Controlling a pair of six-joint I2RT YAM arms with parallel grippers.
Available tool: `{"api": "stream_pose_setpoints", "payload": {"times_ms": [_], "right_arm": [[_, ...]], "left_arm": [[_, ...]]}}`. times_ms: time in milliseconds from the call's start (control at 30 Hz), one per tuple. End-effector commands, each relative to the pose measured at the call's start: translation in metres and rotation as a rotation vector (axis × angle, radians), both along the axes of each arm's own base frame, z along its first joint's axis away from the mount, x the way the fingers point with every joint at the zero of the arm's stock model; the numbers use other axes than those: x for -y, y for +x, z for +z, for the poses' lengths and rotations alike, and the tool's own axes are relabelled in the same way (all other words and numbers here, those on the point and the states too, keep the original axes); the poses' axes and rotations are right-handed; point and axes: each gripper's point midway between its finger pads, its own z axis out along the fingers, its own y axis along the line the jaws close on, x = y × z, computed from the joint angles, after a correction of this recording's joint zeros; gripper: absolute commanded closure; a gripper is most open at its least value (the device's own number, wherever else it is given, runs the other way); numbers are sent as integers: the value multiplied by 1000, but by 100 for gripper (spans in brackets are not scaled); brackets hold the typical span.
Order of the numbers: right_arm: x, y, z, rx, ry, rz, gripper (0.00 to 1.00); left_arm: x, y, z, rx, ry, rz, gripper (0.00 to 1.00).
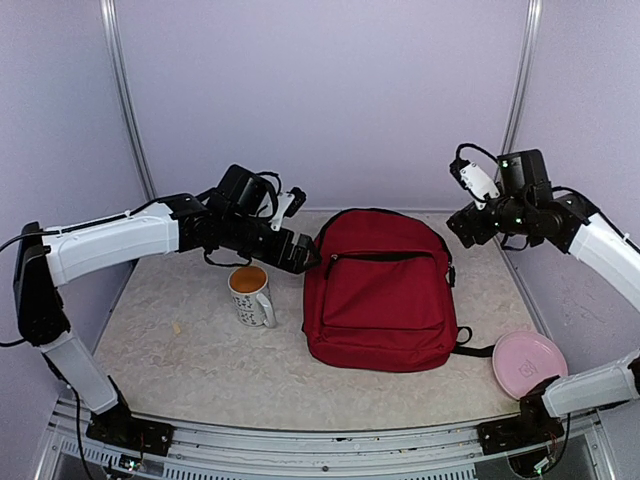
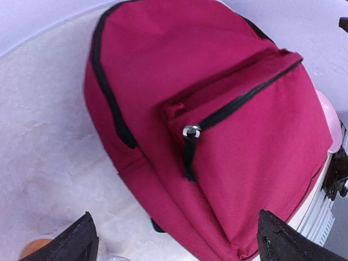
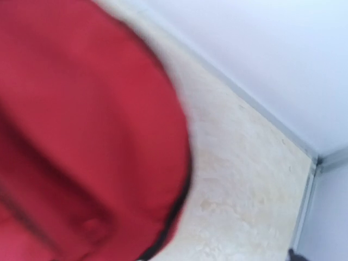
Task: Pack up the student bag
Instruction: Put down the student bag at the center of the board, then reset both arms
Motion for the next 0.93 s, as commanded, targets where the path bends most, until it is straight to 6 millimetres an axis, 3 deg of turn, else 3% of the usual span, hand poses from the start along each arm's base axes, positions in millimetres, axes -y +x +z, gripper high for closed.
{"api": "stream_pose_setpoints", "payload": {"times_ms": [0, 67, 167, 300, 433, 533, 633, 900], "right_arm": [[38, 17, 33, 21, 329, -141, 0], [59, 30, 30, 31, 438, -184, 0], [97, 47, 13, 27, 601, -286, 0], [127, 58, -24, 13, 649, -453, 0], [134, 56, -65, -1, 691, -526, 0], [145, 51, -89, 21, 678, -592, 0], [156, 45, -108, 46, 657, -650, 0], [166, 40, -123, 104, 605, -672, 3]], "left_arm": [[-36, 29, 67, 129, -102, 107, 1], [-63, 46, 90, 196, -155, 187, 1], [-142, 86, 102, 264, -175, 461, 1], [-262, 112, 78, 317, -125, 855, 1], [-343, 104, 61, 412, -101, 1144, 1], [-372, 90, 54, 493, -51, 1256, 1], [-387, 81, 45, 564, -9, 1303, 1], [-394, 80, 12, 614, 69, 1279, 1]]}}
